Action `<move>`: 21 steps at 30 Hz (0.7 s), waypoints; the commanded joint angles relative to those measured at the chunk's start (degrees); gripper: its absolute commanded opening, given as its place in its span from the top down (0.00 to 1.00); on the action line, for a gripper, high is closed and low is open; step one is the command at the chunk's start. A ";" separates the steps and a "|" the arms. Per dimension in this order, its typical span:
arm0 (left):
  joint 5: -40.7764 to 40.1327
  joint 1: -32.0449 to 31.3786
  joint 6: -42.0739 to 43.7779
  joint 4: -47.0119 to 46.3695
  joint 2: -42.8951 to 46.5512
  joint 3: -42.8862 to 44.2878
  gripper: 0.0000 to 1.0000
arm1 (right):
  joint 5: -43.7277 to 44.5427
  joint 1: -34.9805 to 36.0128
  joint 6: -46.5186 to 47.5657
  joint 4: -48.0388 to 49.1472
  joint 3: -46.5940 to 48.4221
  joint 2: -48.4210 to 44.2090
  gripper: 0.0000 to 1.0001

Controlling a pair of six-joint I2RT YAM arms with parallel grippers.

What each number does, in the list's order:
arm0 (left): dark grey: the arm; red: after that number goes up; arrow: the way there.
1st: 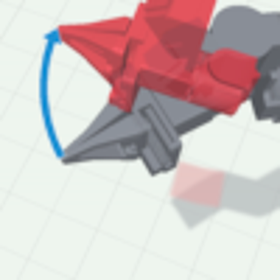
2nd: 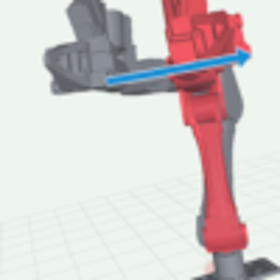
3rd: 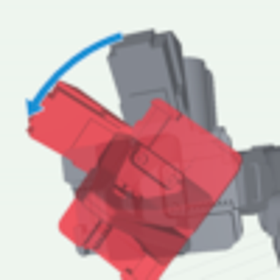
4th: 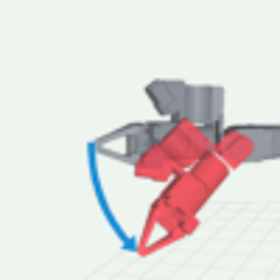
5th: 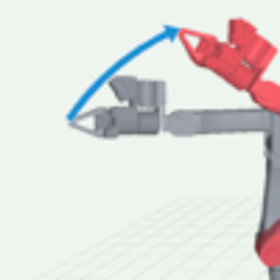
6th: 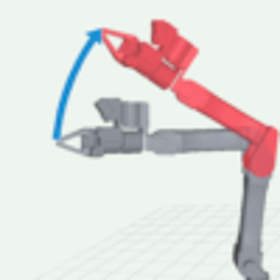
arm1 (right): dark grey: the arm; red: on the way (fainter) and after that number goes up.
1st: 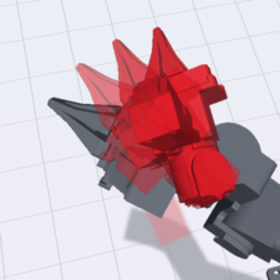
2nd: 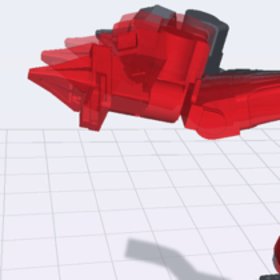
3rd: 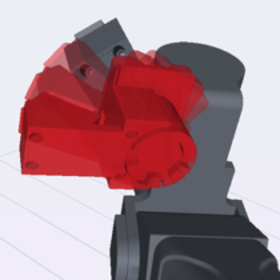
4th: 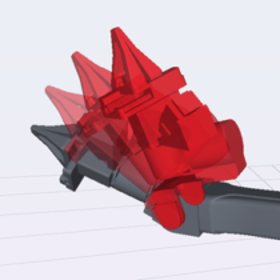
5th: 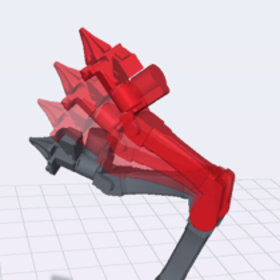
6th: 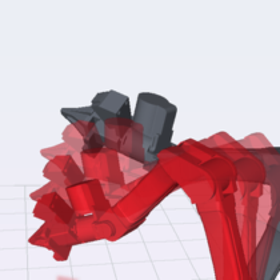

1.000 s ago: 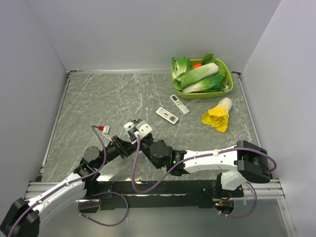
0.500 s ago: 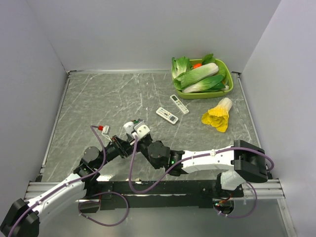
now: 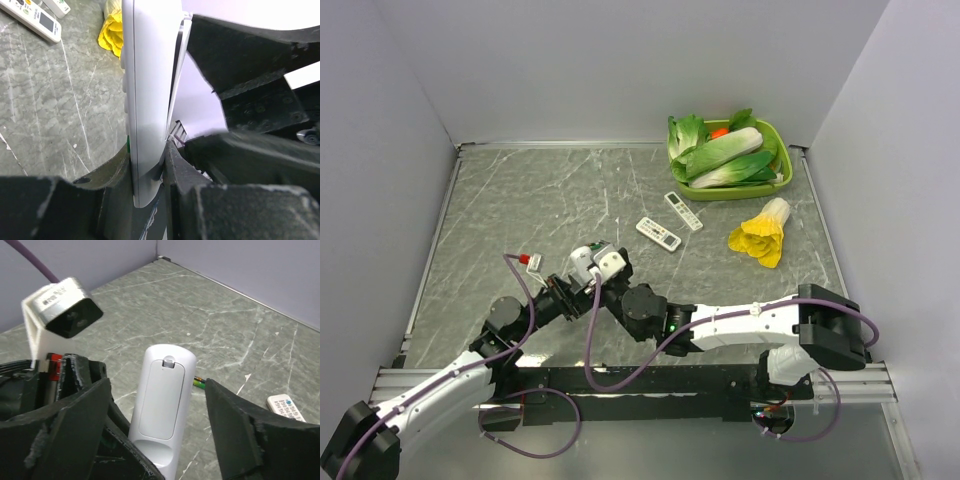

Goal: Load the batteries into the remote control
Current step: Load the battery cover into the remote control.

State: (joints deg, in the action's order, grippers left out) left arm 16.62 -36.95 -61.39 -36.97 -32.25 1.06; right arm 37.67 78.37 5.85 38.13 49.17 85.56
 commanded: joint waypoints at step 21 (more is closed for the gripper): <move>2.45 0.04 -1.37 -7.94 -2.55 -3.96 0.99 | -36.85 -16.21 -23.48 -23.10 0.14 -24.12 0.00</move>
State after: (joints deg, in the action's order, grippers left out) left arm 17.17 -36.95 -62.65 -39.68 -35.64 1.06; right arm 17.72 67.96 -6.28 17.89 49.76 65.36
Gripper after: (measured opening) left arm 0.276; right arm 0.994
